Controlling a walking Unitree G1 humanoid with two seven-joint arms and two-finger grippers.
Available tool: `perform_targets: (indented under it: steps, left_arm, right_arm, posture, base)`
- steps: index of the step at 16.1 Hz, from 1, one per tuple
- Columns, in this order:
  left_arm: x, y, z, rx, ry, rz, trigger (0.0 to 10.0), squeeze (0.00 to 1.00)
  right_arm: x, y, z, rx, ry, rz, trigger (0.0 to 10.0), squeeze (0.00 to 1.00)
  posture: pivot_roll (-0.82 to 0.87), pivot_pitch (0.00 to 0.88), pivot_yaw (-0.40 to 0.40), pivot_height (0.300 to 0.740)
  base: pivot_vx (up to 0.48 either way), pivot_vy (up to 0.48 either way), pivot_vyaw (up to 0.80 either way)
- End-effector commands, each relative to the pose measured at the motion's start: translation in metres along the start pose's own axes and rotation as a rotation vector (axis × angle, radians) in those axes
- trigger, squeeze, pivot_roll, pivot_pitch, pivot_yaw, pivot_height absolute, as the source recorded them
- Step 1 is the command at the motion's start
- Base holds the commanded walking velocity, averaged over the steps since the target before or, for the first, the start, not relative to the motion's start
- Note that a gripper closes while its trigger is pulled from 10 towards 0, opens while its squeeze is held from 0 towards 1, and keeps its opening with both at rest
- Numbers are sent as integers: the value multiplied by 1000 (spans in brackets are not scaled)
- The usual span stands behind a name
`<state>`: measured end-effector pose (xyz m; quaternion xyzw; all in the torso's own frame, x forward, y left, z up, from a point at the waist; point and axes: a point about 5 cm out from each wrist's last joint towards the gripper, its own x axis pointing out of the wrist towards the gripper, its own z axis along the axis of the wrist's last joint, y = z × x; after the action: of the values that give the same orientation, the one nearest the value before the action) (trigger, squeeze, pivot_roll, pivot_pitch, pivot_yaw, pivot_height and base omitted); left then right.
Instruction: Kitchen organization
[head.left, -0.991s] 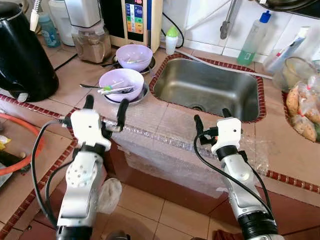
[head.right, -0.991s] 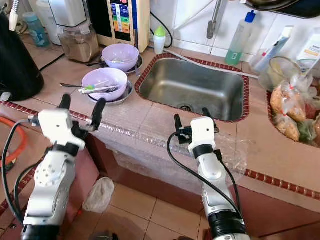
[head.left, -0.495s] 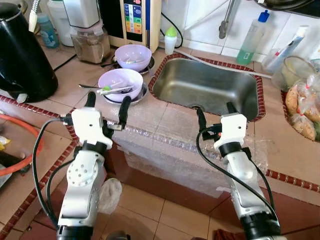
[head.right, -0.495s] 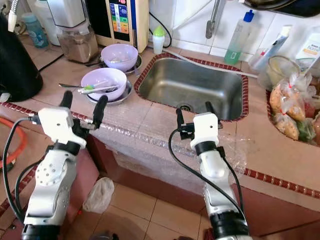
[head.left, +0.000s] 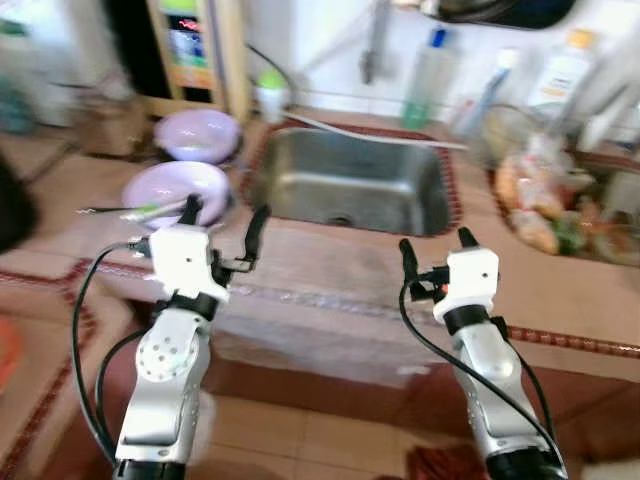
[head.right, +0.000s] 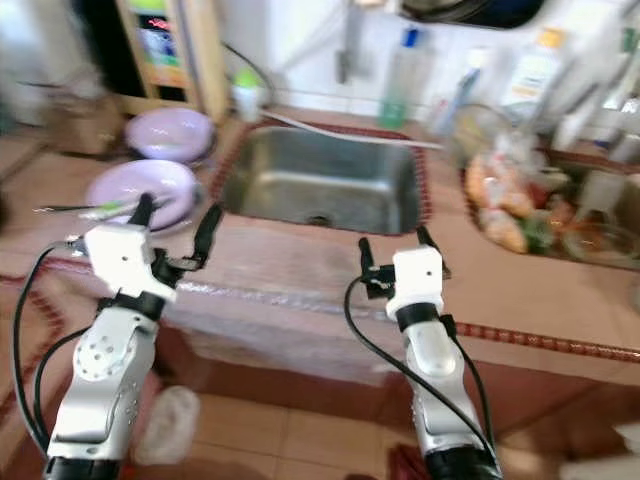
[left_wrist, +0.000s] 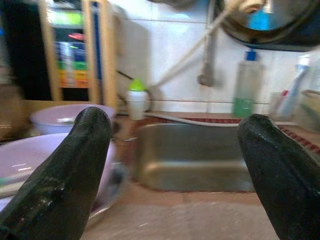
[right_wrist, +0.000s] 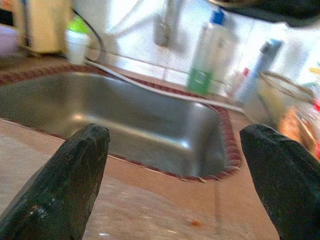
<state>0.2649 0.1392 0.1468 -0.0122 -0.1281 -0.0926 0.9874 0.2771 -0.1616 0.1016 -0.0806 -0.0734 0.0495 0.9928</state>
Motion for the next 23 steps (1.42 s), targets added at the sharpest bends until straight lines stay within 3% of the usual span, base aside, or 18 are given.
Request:
perform_targets:
  steps: [1,13,16,20,23]
  left_arm:
    - [0,3,6,13,-15,-3,10000,0]
    - [-1,8,15,64,-38,67,10000,0]
    - [-1,6,20,76,-57,25,10000,0]
    - [-11,14,21,78,-41,24,10000,0]
    - [-4,10,23,55,-57,37,10000,0]
  right_arm:
    - [4,2,9,2,-35,6,10000,0]
    - [6,16,9,7,-33,76,10000,0]
    - [11,15,14,7,-53,70,10000,0]
    - [13,13,15,4,-63,60,10000,0]
    - [13,15,17,-9,-78,77,10000,0]
  posture:
    - [22,0,-9,740]
    - [51,0,-31,740]
    - [51,0,-22,740]
    - [51,0,-14,740]
    - [52,0,-17,740]
  base:
    - [270,0,0]
    - [66,0,0]
    - [0,0,0]
    - [0,0,0]
    - [0,0,0]
